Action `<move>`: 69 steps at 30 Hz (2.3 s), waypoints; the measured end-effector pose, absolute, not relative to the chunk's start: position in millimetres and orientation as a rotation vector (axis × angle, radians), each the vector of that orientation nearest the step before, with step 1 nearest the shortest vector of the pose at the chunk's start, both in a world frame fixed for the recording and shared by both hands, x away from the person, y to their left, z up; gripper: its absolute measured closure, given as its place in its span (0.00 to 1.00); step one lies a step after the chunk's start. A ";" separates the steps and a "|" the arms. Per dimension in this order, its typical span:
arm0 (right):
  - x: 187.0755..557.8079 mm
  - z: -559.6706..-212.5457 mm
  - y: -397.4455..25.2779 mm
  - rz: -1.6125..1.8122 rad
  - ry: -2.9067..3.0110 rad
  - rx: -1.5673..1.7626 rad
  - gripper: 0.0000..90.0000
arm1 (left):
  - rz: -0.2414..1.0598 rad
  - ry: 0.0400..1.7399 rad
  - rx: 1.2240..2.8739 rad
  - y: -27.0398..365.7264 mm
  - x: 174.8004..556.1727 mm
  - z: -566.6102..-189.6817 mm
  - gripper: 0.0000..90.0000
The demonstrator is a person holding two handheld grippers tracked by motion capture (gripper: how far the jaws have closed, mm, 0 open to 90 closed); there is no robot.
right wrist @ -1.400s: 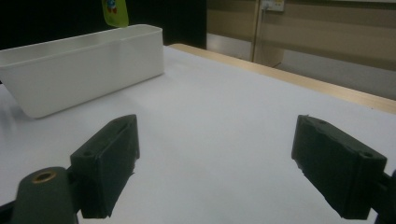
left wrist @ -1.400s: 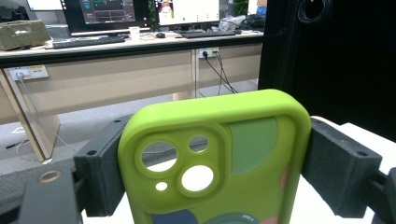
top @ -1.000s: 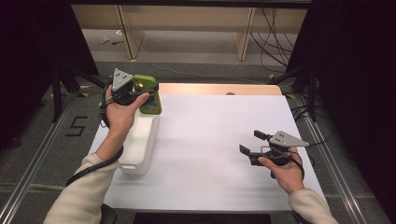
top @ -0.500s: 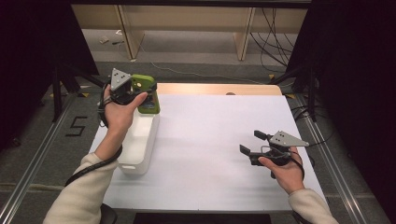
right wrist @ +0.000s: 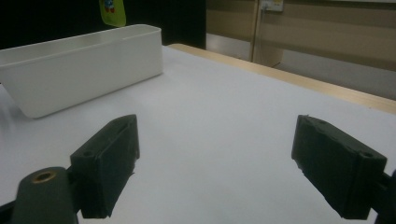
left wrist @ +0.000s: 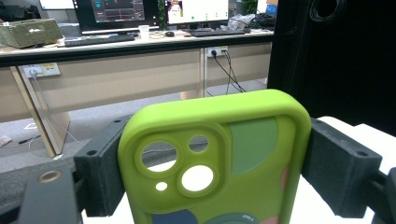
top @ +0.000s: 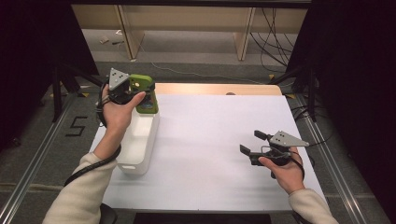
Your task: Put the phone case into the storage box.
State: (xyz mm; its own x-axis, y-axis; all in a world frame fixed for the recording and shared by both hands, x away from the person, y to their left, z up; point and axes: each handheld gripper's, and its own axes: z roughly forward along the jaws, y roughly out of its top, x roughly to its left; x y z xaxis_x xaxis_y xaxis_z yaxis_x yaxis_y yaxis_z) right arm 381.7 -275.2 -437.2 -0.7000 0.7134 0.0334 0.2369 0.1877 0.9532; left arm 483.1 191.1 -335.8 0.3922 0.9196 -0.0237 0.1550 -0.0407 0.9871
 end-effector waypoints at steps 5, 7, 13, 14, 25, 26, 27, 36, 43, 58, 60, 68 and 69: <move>381.8 -437.3 -275.1 1.523 2.052 0.890 0.18 | 0.833 1.014 1.496 193.0 483.8 -336.3 0.19; 381.7 -437.2 -275.1 1.518 2.054 0.890 0.18 | 0.836 1.017 1.495 194.0 484.0 -336.3 0.19; 381.5 -437.3 -275.0 1.517 2.057 0.890 0.18 | 0.838 1.019 1.498 195.0 484.7 -337.0 0.19; 381.5 -437.3 -275.1 1.517 2.056 0.890 0.18 | 0.839 1.019 1.500 195.2 484.8 -337.1 0.19; 381.6 -437.4 -275.0 1.522 2.054 0.889 0.18 | 0.845 1.030 1.498 199.2 486.2 -338.0 0.18; 381.5 -437.3 -275.2 1.518 2.057 0.889 0.18 | 0.845 1.031 1.498 199.3 486.2 -338.1 0.19; 381.5 -437.3 -275.1 1.518 2.057 0.889 0.18 | 0.845 1.031 1.498 199.4 486.3 -338.1 0.19; 381.6 -437.4 -275.0 1.523 2.054 0.889 0.18 | 0.849 1.036 1.501 201.1 487.4 -338.7 0.19; 381.6 -437.4 -275.0 1.522 2.054 0.889 0.18 | 0.853 1.037 1.500 202.6 487.9 -338.3 0.18; 381.5 -437.7 -274.6 1.521 2.058 0.889 0.18 | 0.849 1.048 1.521 203.1 493.1 -342.2 0.19; 381.5 -437.6 -274.6 1.523 2.057 0.889 0.18 | 0.851 1.049 1.525 203.3 493.9 -342.6 0.19; 381.4 -437.5 -274.6 1.522 2.057 0.891 0.18 | 0.849 1.046 1.528 202.1 497.1 -341.6 0.19; 381.3 -437.4 -274.6 1.523 2.057 0.891 0.18 | 0.849 1.046 1.526 201.9 497.5 -341.6 0.18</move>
